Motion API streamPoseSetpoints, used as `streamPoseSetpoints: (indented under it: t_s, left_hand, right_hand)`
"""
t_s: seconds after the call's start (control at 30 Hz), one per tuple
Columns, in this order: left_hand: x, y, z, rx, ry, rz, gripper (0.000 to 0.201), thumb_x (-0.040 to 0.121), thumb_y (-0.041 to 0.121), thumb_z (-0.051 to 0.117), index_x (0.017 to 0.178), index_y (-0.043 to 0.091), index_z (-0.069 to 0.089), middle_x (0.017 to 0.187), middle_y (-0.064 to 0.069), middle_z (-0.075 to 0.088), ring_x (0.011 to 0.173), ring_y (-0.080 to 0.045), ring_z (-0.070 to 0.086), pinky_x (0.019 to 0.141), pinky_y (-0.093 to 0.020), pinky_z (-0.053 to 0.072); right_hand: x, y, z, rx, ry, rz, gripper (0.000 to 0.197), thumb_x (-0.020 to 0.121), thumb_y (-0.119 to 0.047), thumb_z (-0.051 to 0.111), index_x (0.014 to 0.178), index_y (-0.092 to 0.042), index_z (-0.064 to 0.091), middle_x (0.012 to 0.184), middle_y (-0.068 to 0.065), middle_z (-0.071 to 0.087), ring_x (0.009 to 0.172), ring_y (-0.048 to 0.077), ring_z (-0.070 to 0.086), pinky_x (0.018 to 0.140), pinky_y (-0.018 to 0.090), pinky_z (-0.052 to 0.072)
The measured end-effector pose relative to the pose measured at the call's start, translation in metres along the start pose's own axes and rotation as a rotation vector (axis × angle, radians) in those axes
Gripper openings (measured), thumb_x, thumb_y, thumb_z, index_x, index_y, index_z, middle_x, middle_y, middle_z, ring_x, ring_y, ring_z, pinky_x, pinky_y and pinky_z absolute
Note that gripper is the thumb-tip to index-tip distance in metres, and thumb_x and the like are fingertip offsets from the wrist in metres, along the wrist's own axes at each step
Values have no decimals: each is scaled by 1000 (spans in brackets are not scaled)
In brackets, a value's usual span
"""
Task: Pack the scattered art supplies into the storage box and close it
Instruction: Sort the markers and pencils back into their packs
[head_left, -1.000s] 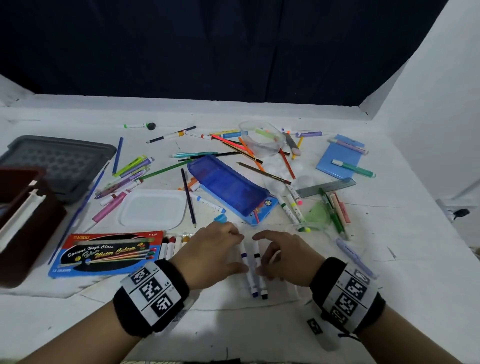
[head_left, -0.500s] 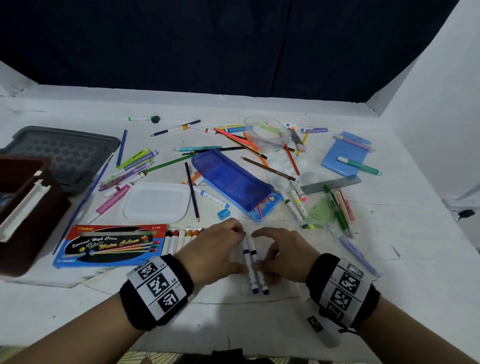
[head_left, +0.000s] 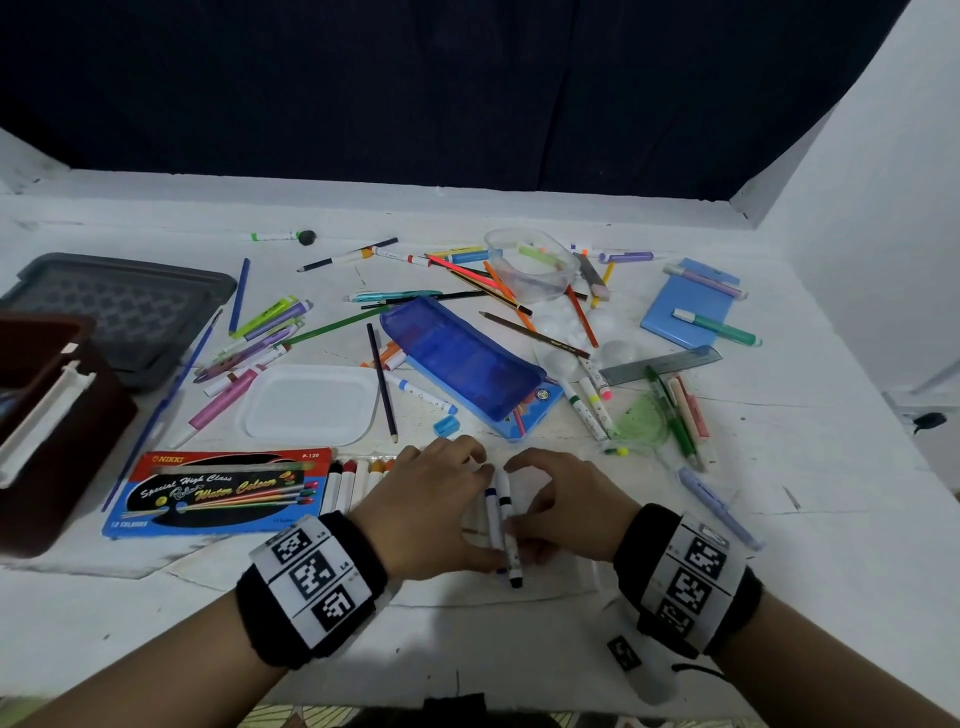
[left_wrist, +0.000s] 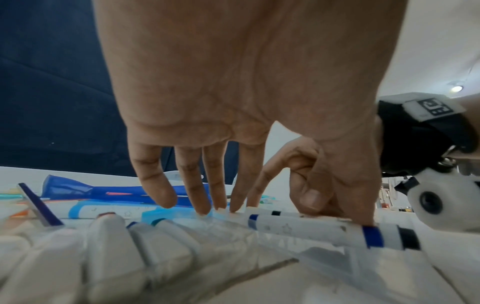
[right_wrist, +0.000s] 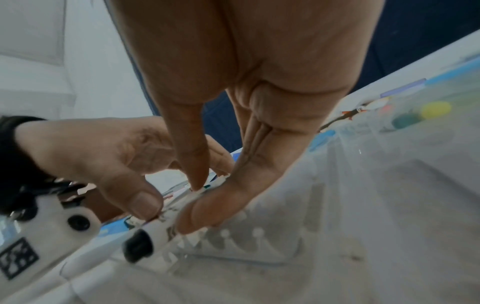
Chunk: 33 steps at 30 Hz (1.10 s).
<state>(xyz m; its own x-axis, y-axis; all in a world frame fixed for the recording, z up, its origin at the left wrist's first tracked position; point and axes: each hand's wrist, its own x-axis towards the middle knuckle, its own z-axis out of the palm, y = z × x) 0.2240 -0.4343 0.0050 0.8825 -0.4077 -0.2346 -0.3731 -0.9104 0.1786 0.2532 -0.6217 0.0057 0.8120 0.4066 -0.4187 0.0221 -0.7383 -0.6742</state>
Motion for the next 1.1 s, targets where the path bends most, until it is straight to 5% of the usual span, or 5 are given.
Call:
streamPoseSetpoints:
  t_s: [0.1, 0.2, 0.33, 0.47, 1.1]
  left_hand:
    - [-1, -4, -5, -7, -43, 13, 85, 74, 80, 58, 141, 30, 46, 143, 6, 35, 127, -15, 38, 105, -38, 36]
    - [0, -5, -5, 18, -63, 24, 89, 70, 81, 62, 141, 30, 45, 141, 6, 35, 128, -15, 37, 106, -39, 34]
    - [6, -5, -8, -33, -78, 0, 88, 67, 85, 61, 137, 32, 48, 133, 8, 40, 123, -13, 39, 103, -38, 34]
    - [9, -5, -11, -25, -84, -12, 79, 71, 81, 61, 132, 32, 53, 124, 6, 40, 117, -14, 40, 100, -39, 32]
    - [7, 2, -5, 91, 16, -7, 84, 67, 84, 61, 127, 25, 57, 120, 3, 49, 111, -17, 46, 95, -37, 34]
  right_hand:
    - [-3, -4, 0, -93, -23, -24, 63, 80, -29, 77, 134, -24, 47, 90, -2, 69, 68, 6, 61, 79, 26, 55]
    - [-6, -9, -3, -178, -47, -51, 73, 75, -35, 81, 137, -26, 44, 92, -2, 71, 70, 2, 61, 67, 16, 49]
    - [-9, -17, -8, -354, -48, -81, 76, 72, -47, 81, 136, -27, 45, 107, -1, 64, 92, 15, 58, 81, 28, 49]
    - [-7, -19, -7, -427, -59, -79, 64, 71, -51, 79, 123, -26, 52, 108, -2, 63, 97, 18, 59, 85, 35, 51]
    - [1, -18, 2, -679, -7, -67, 80, 72, -65, 70, 136, -28, 40, 122, 0, 51, 113, 22, 52, 85, 36, 47]
